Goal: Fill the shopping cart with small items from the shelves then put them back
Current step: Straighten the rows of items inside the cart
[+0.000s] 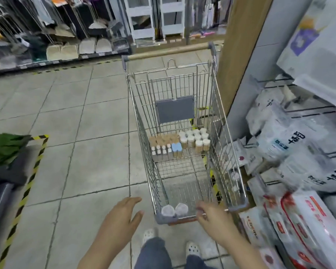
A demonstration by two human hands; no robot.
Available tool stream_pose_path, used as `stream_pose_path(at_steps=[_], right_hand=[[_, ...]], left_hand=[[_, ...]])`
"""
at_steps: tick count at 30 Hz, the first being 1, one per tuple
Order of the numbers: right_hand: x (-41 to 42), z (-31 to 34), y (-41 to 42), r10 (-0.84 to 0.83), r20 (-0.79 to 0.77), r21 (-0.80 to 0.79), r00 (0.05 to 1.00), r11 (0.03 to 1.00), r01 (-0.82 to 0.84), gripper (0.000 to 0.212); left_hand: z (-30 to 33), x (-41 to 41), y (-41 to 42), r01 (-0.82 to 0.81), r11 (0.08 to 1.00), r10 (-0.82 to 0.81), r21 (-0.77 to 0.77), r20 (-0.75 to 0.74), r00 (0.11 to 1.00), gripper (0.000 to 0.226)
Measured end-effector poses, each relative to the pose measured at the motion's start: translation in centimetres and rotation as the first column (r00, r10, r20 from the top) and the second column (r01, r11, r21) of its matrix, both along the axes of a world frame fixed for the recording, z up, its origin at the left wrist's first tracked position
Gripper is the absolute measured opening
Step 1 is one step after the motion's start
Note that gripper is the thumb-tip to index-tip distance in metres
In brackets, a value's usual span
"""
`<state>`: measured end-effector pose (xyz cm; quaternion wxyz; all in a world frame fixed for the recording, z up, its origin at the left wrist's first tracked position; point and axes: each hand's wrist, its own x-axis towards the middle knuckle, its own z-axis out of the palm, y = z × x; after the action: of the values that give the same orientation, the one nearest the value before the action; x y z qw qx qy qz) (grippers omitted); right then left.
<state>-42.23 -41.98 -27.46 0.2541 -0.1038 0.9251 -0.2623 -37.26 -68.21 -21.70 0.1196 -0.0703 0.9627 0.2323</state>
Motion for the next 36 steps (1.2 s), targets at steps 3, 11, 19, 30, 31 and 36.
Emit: stream_pose_path(at_steps=[3,11,19,30,31,36], right_hand=[[-1.3,-1.2,-1.2,-0.023,0.066,0.031,0.998,0.999,0.021,0.025],[-4.0,-5.2,-4.6,-0.219,0.136,0.194,0.966,0.962,0.19,0.028],[-7.6,-13.0,-7.2,-0.198,0.254,0.293,0.947,0.948,0.12,0.035],[-8.9,-20.5,-6.2,-0.107,0.463,0.298,0.88,0.954,-0.041,0.045],[-9.1,-21.0,-6.4,-0.08,0.461,0.303,0.884,0.95,-0.072,0.045],[-10.3,-24.3,-7.7,0.123,0.508,0.35,0.853,0.875,-0.335,0.064]], left_hand=[[-0.5,-4.0,-2.2,0.049,0.998,-0.048,-0.041,0.037,0.998,0.041],[-3.3,-14.7,-3.2,0.51,0.855,-0.507,-0.089,0.054,0.86,0.031],[-13.0,-19.2,2.1,0.822,0.563,-0.734,-0.09,0.404,0.547,0.033],[-25.2,-17.1,4.8,0.746,0.664,-0.48,0.05,0.794,0.373,0.03],[-25.7,-17.0,5.1,0.722,0.691,-0.456,0.04,0.799,0.393,0.031],[-28.5,-16.2,6.6,0.666,0.743,-0.363,-0.064,0.798,0.481,0.058]])
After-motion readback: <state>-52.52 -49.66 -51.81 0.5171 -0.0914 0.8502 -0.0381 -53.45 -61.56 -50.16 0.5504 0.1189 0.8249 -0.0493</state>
